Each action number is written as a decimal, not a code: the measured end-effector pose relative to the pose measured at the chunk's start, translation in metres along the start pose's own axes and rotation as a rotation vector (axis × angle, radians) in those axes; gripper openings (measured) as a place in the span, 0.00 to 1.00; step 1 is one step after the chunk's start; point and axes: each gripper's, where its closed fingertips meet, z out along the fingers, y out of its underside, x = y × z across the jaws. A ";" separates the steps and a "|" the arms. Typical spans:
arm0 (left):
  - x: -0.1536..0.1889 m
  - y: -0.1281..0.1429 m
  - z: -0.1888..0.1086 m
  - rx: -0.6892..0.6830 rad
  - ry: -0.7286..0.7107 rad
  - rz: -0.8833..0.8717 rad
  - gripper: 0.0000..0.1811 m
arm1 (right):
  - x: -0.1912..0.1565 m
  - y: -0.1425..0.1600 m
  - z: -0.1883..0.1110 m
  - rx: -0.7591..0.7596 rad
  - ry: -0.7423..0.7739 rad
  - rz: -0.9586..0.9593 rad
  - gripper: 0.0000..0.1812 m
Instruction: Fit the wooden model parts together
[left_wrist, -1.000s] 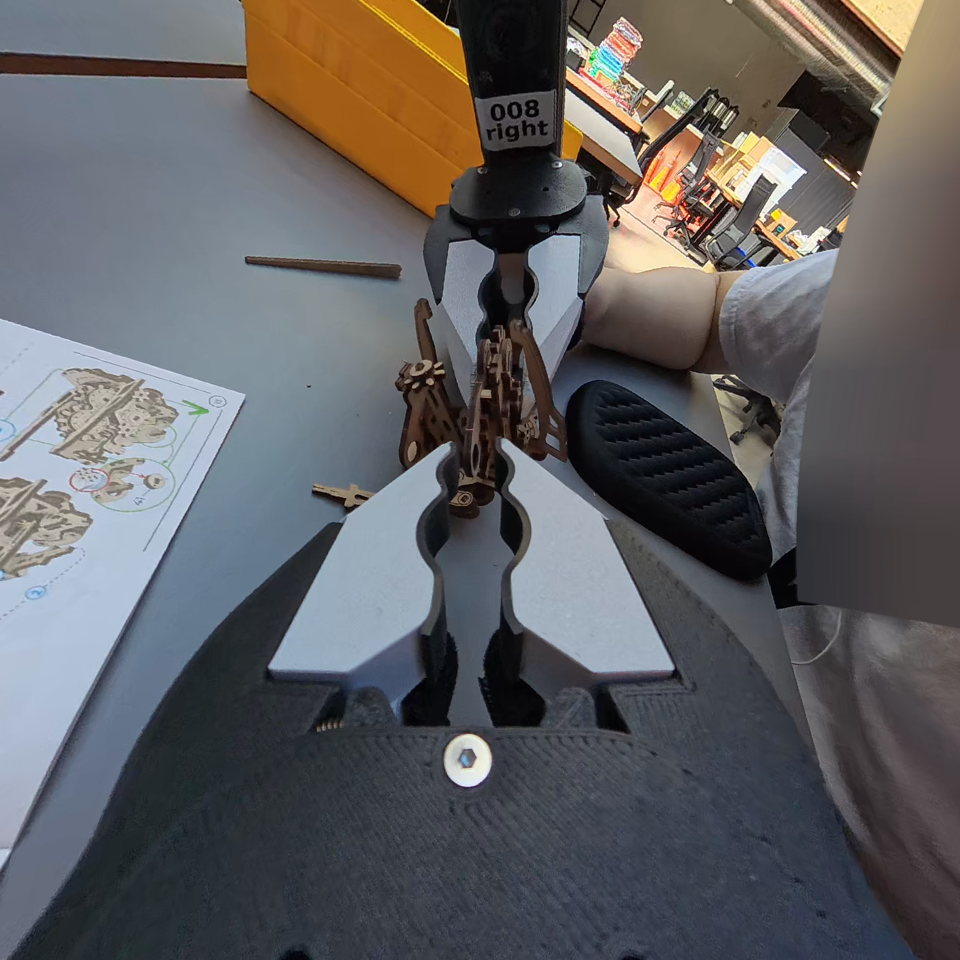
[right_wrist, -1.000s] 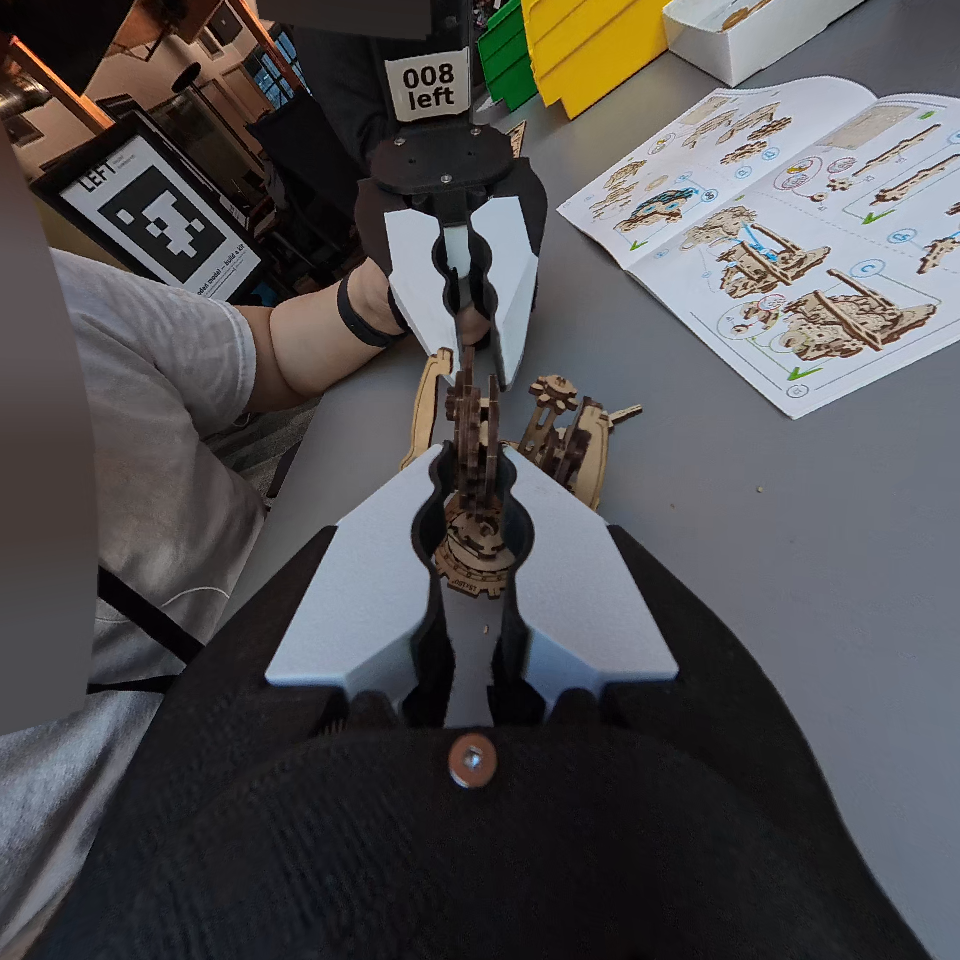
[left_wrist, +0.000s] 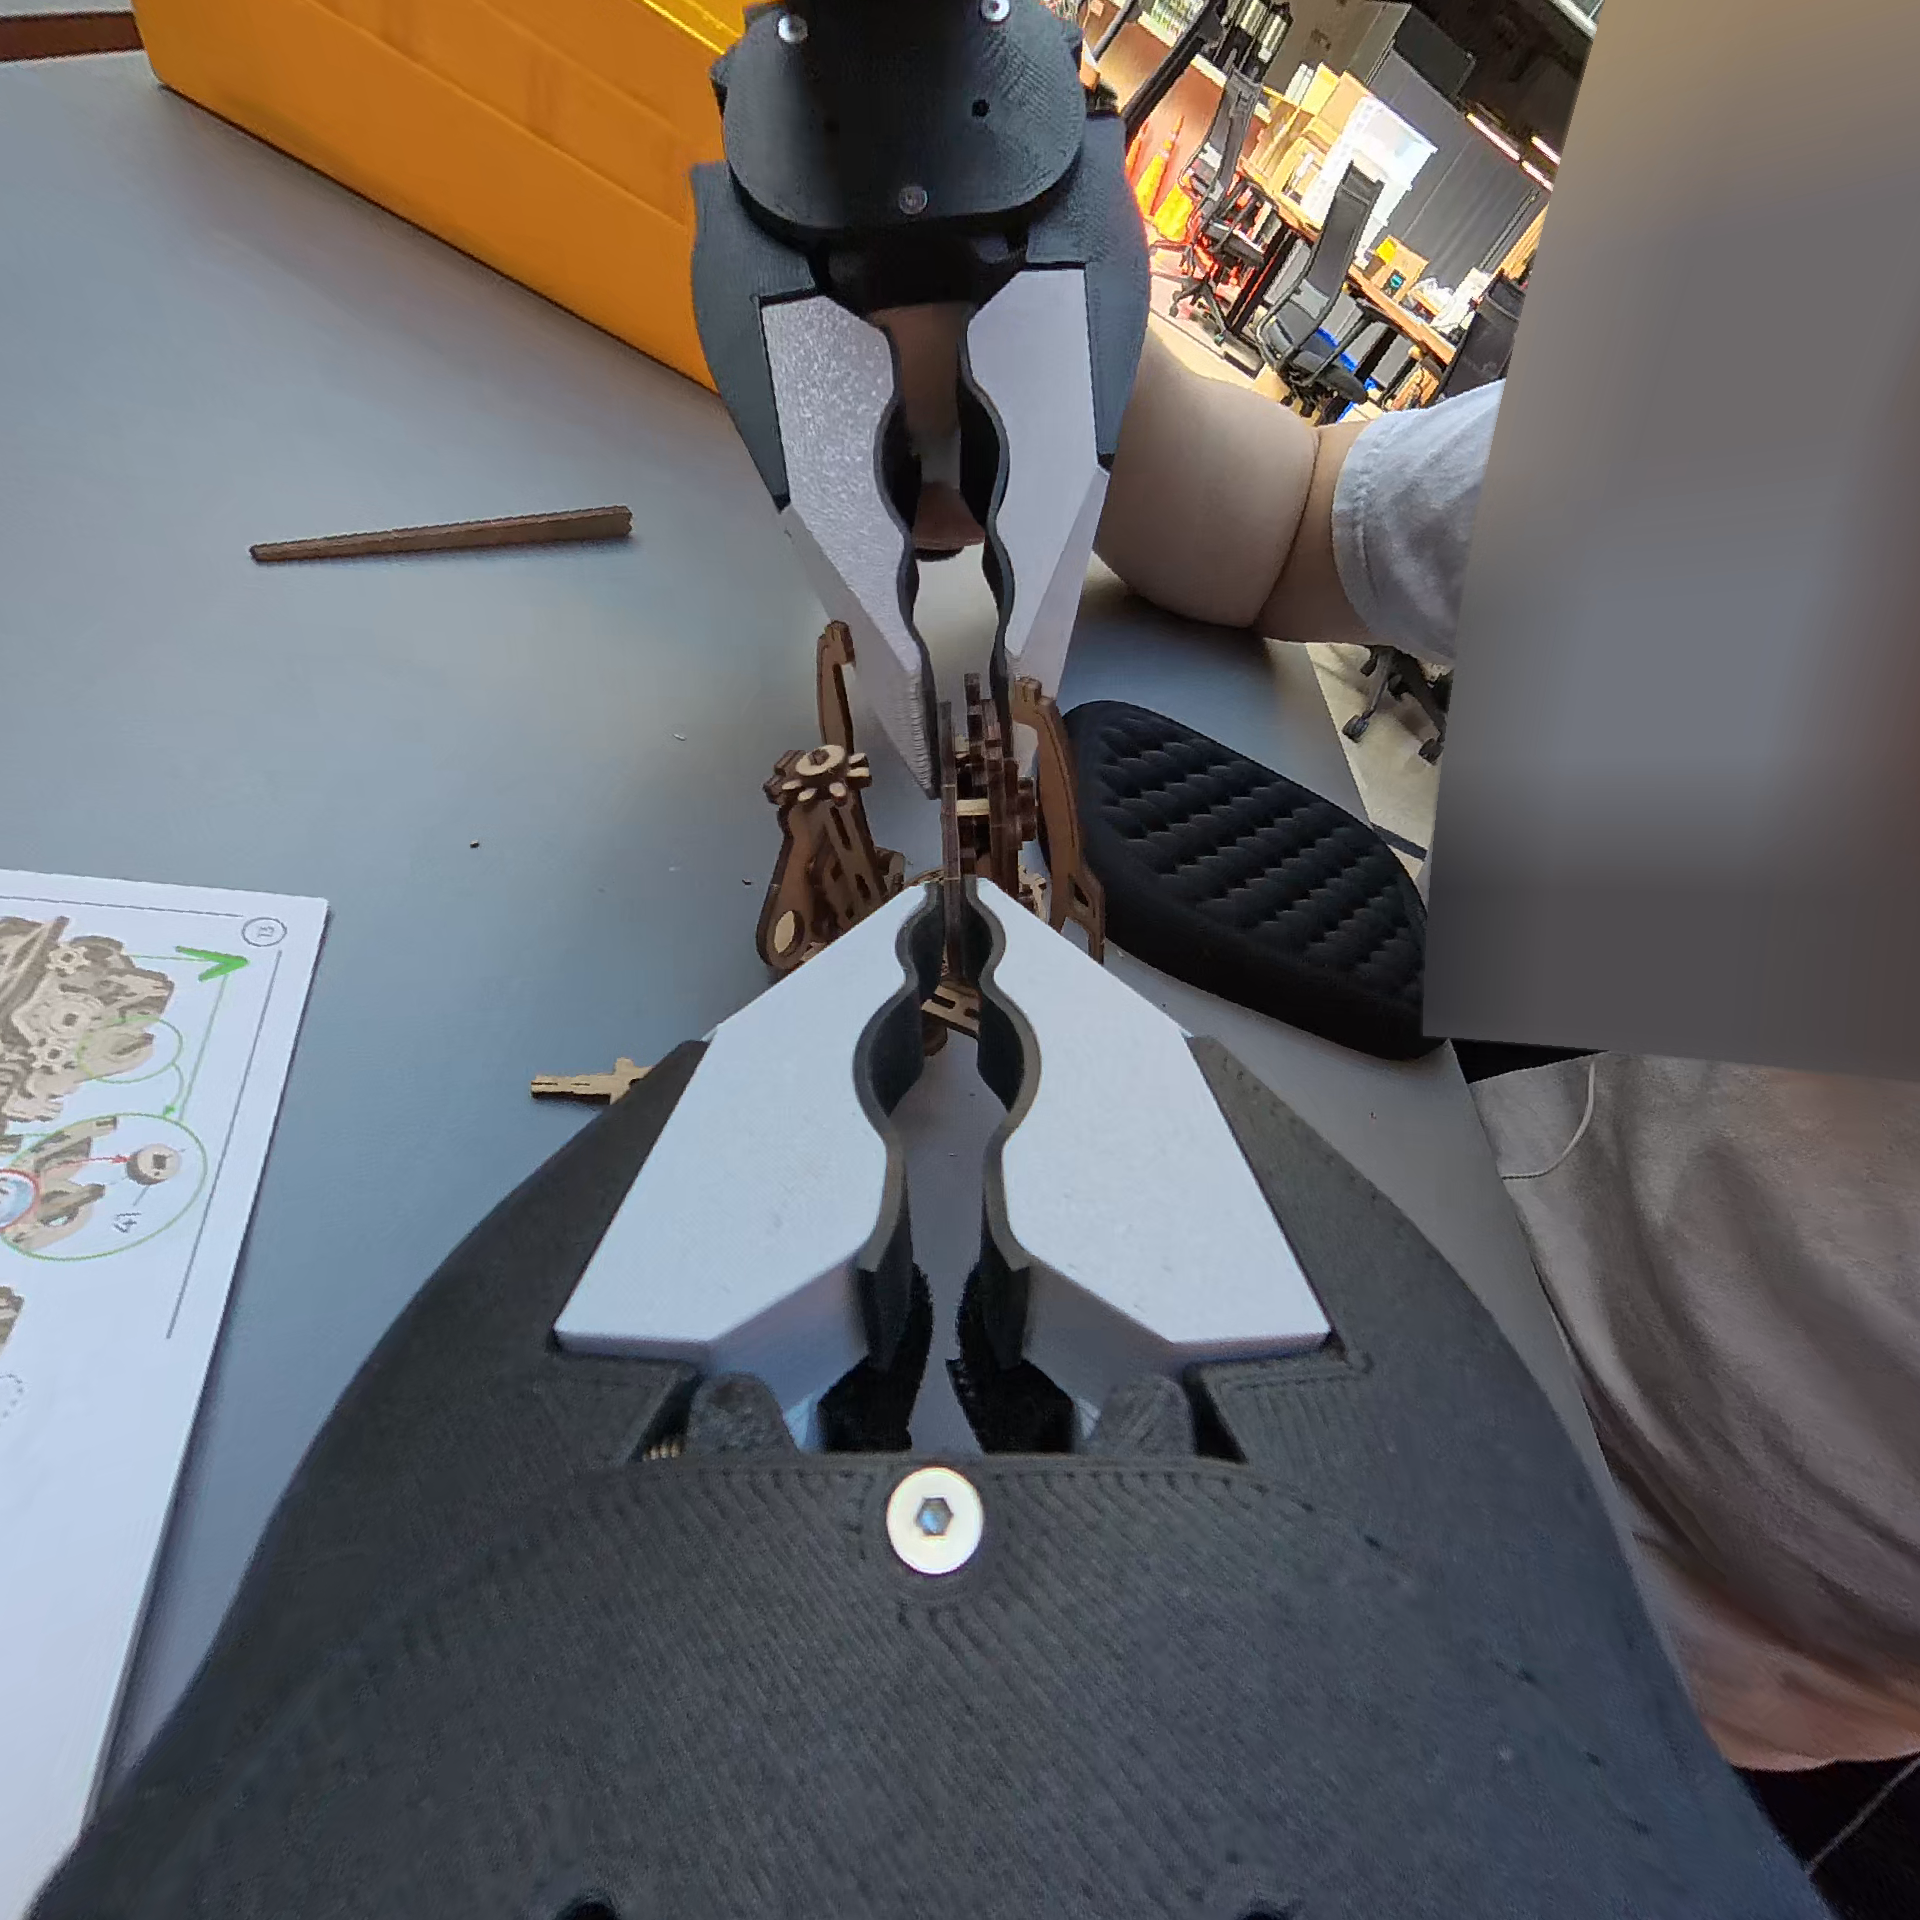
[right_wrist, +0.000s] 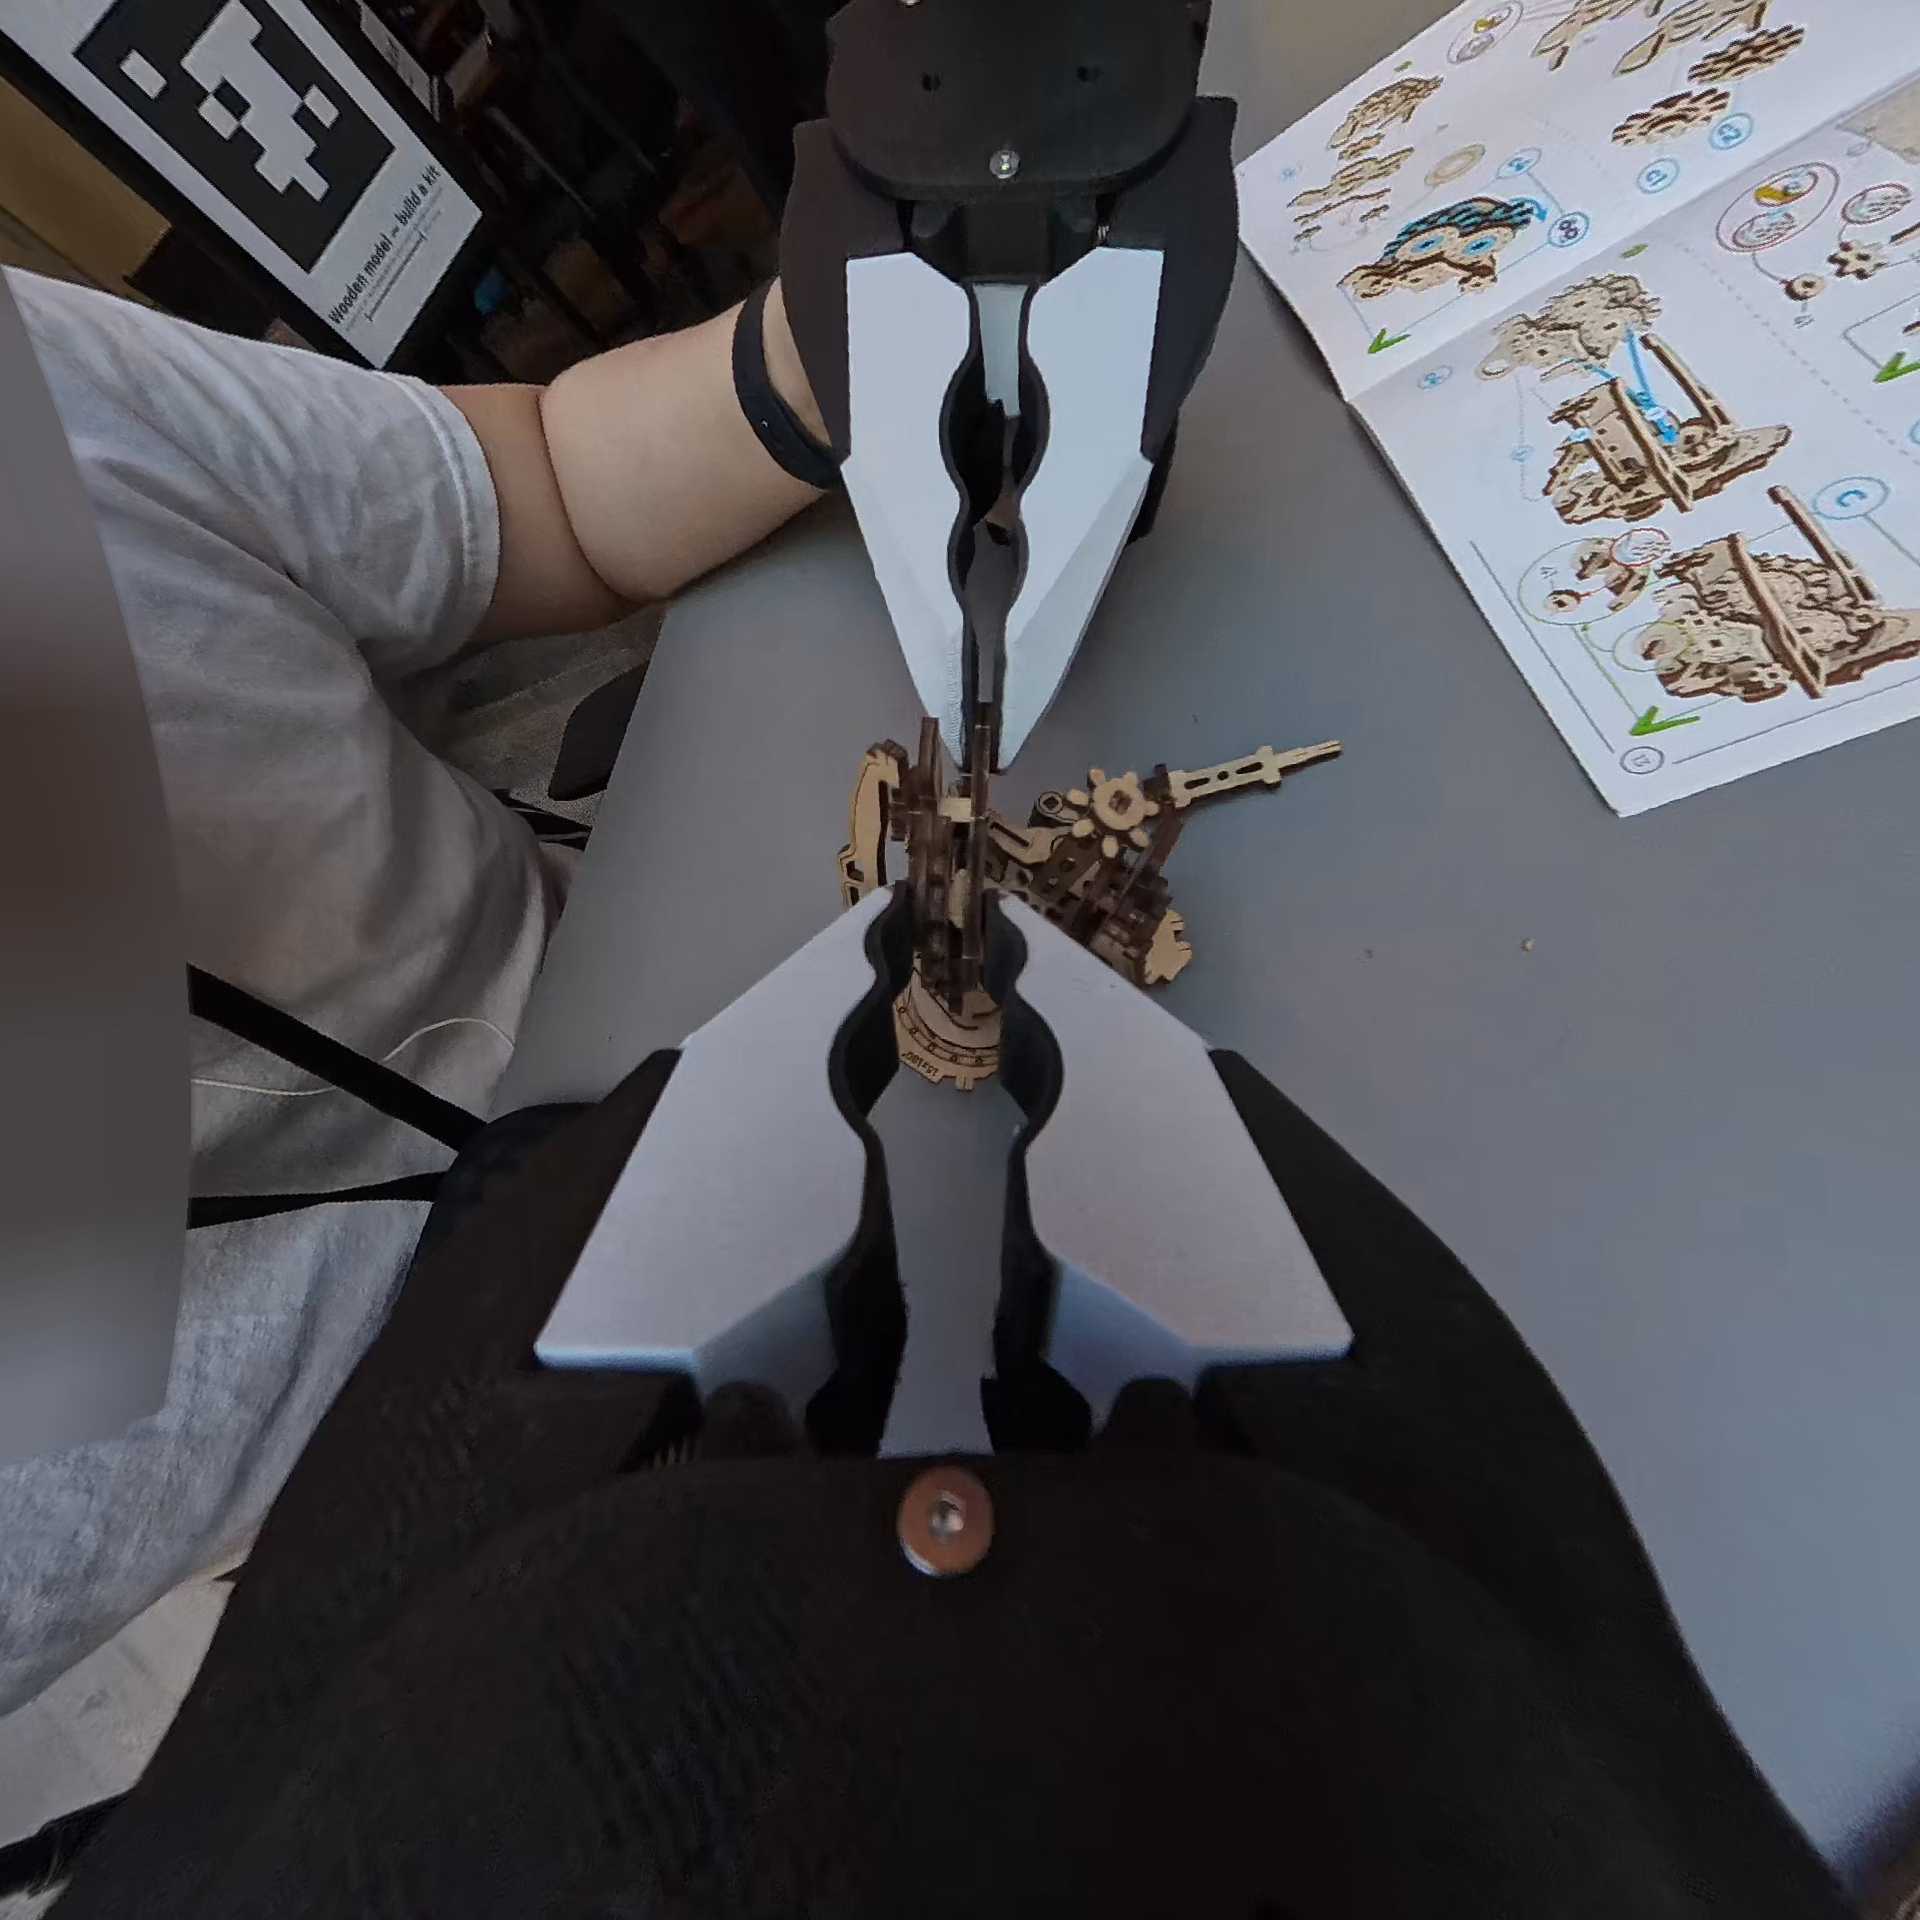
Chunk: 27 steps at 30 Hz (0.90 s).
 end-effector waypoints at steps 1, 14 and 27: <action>0.000 0.000 0.000 -0.002 -0.005 0.003 0.00 | 0.001 0.001 0.000 -0.015 0.018 -0.005 0.06; 0.007 0.013 -0.014 -0.009 -0.351 0.147 0.23 | 0.008 0.003 0.000 0.042 0.163 0.138 0.06; 0.009 0.021 0.004 0.048 -0.510 0.130 0.31 | 0.004 0.003 0.001 0.095 0.204 0.260 0.06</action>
